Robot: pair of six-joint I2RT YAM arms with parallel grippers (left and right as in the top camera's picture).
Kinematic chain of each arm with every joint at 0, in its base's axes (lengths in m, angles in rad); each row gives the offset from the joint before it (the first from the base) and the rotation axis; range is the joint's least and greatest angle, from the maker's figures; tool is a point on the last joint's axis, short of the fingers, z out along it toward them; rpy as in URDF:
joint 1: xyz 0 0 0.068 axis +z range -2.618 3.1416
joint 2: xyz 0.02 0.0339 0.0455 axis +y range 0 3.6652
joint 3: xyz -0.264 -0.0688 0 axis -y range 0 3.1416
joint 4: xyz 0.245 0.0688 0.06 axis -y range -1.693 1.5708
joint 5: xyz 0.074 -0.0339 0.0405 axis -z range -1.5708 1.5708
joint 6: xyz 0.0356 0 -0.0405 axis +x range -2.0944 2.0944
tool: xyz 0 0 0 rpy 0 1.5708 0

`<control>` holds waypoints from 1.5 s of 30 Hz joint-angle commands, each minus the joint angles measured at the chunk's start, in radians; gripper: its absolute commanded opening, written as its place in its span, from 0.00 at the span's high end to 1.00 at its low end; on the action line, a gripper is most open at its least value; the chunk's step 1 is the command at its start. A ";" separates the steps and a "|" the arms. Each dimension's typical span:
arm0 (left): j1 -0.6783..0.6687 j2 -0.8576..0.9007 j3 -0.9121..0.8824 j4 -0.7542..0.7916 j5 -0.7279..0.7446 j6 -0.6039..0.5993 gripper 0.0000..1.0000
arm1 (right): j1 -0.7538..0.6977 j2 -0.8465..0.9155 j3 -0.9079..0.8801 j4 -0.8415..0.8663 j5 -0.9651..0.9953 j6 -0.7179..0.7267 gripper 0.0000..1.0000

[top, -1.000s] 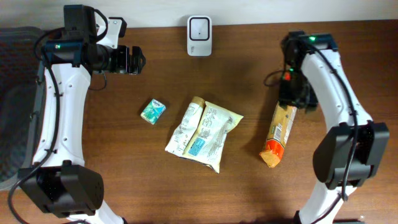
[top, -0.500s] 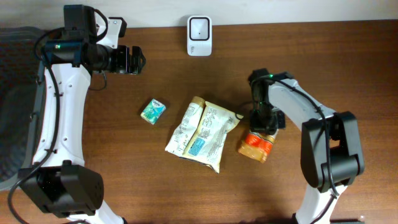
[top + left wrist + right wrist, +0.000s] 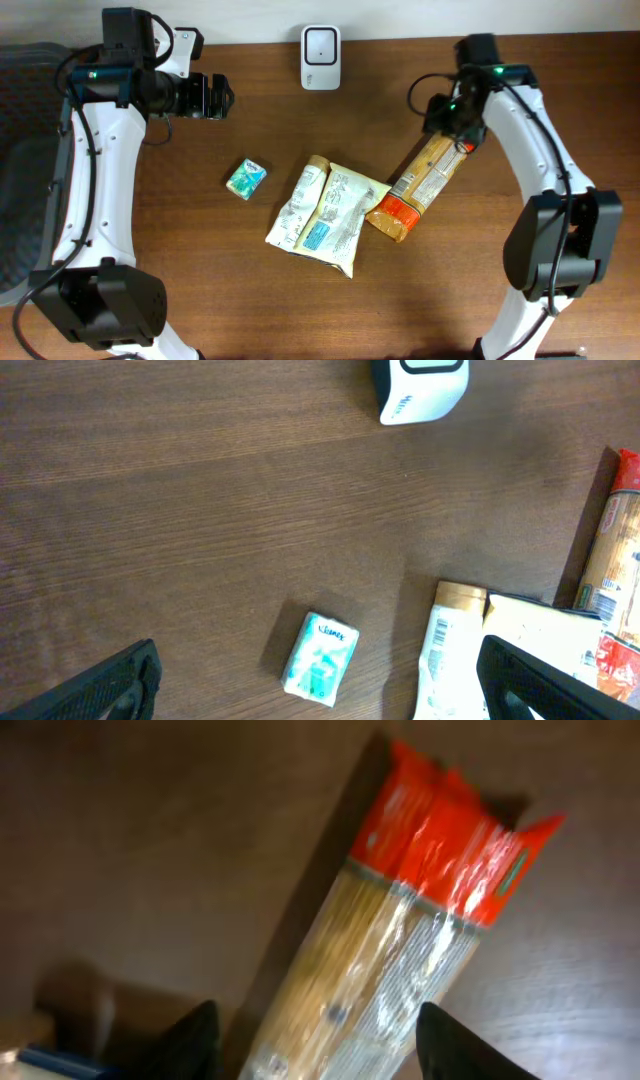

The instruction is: Scan the item barcode

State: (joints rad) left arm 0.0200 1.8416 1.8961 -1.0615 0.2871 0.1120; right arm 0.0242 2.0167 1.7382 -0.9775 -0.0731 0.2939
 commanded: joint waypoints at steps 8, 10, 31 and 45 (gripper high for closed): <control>0.001 -0.002 0.005 0.001 0.001 0.016 0.01 | -0.013 0.123 0.013 -0.011 -0.105 -0.002 0.49; 0.001 -0.002 0.005 0.001 0.001 0.016 0.01 | -0.053 0.056 0.013 -0.109 -0.119 0.107 0.44; 0.001 -0.002 0.005 0.001 0.001 0.016 0.01 | -0.110 0.023 -0.558 0.350 -0.387 0.074 0.96; 0.001 -0.002 0.005 0.001 0.001 0.016 0.01 | -0.108 -0.283 -0.176 0.127 -0.770 -0.148 0.96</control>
State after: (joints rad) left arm 0.0200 1.8416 1.8961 -1.0618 0.2871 0.1116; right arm -0.0898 1.7645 1.5337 -0.9112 -0.6712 0.1722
